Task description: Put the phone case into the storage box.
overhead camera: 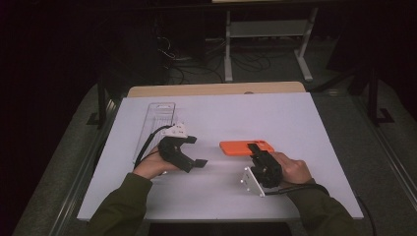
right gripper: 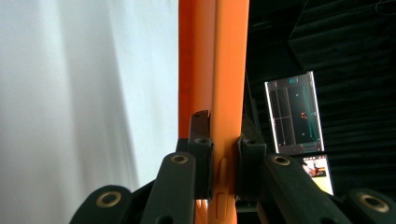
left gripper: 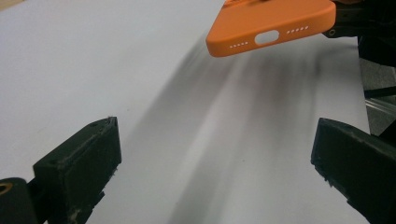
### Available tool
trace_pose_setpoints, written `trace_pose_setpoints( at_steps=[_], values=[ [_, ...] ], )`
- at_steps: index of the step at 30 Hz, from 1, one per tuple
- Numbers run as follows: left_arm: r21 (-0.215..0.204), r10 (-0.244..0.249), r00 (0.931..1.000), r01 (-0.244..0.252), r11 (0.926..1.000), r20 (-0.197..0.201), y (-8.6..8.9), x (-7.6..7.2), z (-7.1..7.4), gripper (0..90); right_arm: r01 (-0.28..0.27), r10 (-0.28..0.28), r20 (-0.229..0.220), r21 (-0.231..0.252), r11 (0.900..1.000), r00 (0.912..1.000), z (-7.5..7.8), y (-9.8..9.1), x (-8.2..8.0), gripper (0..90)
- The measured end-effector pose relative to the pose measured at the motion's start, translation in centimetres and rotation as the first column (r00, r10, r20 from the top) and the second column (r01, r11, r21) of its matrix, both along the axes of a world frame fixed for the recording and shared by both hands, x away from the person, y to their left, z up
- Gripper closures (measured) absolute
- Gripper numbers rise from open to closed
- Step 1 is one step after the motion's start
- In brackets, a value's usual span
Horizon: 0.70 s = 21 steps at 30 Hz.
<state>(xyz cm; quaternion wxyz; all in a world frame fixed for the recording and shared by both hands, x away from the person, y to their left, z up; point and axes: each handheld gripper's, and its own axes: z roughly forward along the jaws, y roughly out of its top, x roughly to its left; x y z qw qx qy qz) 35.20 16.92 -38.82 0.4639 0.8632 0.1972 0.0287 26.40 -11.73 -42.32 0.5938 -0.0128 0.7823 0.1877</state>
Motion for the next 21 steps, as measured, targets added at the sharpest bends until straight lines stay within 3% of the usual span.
trace_pose_setpoints(
  at_steps=[5,7,17,18,21],
  values=[
    [0.0,-0.001,1.0,0.001,1.0,-0.001,0.09,0.06,0.05,1.5,0.006,-0.006,-0.014,0.017,0.9998,0.9999,0.0,0.09,0.09,78.6],
    [-0.001,-0.002,1.0,0.002,1.0,0.001,0.11,0.07,0.04,1.5,-0.007,0.007,0.007,0.007,1.0,0.9999,0.15,0.13,0.22,78.6],
    [-0.012,0.015,0.9998,-0.015,0.9998,-0.011,0.08,-0.06,0.04,1.5,0.012,-0.01,-0.045,0.044,0.999,0.9989,0.37,-0.14,0.31,78.6],
    [-0.009,0.01,0.9999,-0.011,0.9999,-0.008,0.1,-0.03,0.05,1.5,0.014,-0.011,-0.055,0.069,0.9975,0.9984,0.32,-0.07,0.3,78.6],
    [-0.01,0.012,0.9998,-0.012,0.9999,-0.013,0.16,-0.01,0.07,1.5,0.005,-0.001,-0.059,0.067,0.9977,0.9982,0.41,-0.03,0.45,78.6]
  ],
)
